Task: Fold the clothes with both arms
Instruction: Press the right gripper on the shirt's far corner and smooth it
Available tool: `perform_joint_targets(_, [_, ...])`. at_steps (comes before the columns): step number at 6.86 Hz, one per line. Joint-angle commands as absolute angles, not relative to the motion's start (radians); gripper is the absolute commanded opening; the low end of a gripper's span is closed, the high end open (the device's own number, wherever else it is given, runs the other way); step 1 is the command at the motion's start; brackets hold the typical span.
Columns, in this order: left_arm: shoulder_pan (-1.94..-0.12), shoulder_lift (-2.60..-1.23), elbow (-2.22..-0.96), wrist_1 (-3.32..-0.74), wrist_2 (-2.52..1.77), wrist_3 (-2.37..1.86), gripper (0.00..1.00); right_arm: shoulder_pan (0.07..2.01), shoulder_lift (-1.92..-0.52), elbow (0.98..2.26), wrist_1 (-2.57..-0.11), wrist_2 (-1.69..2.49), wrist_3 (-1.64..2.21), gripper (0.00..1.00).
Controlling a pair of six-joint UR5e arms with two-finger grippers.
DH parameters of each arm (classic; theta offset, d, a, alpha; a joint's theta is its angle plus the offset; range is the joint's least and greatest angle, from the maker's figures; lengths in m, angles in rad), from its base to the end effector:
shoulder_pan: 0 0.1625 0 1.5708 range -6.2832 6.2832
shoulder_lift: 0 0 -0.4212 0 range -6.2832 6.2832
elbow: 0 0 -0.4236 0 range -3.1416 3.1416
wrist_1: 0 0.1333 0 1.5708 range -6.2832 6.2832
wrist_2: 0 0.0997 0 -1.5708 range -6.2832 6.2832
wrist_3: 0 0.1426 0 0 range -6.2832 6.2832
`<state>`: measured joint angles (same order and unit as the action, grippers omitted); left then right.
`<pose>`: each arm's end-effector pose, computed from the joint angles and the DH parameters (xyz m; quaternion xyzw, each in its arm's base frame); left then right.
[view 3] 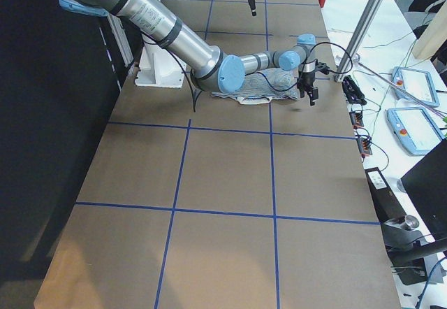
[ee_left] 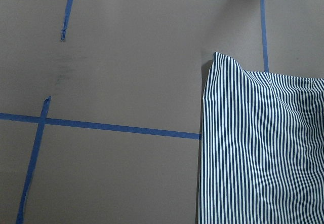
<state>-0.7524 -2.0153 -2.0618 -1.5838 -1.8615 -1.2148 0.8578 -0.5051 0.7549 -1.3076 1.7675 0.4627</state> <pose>0.3760 -0.4786 0.2004 0.1282 0.4520 -0.1085 0.8760 -0.5315 -0.7759 0.3345 0.1574 -0.2190 -0.1449 0.9520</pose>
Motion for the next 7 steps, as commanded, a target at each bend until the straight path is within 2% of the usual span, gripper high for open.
perform_joint_targets(1, [-0.752, -2.017, -2.057, -1.577, -1.914, -1.251, 1.00, 0.862, -0.558, 0.924, -1.369, 1.919, 0.504, 1.00])
perform_joint_targets(2, [-0.746, -2.022, -2.031, -1.577, -1.945, -1.337, 1.00, 0.859, -0.596, 1.037, -1.452, 1.980, 0.564, 1.00])
perform_joint_targets(3, [-0.723, -2.045, -1.990, -1.578, -1.947, -1.412, 1.00, 0.854, -0.660, 1.203, -1.564, 2.047, 0.639, 1.00])
perform_joint_targets(6, [-0.511, -2.098, -1.910, -1.583, -1.828, -1.706, 0.99, 0.757, -1.000, 1.739, -1.657, 2.082, 0.884, 1.00])
perform_joint_targets(7, [-0.447, -2.121, -1.864, -1.579, -1.791, -1.805, 0.99, 0.750, -1.046, 1.806, -1.657, 2.086, 0.928, 1.00])
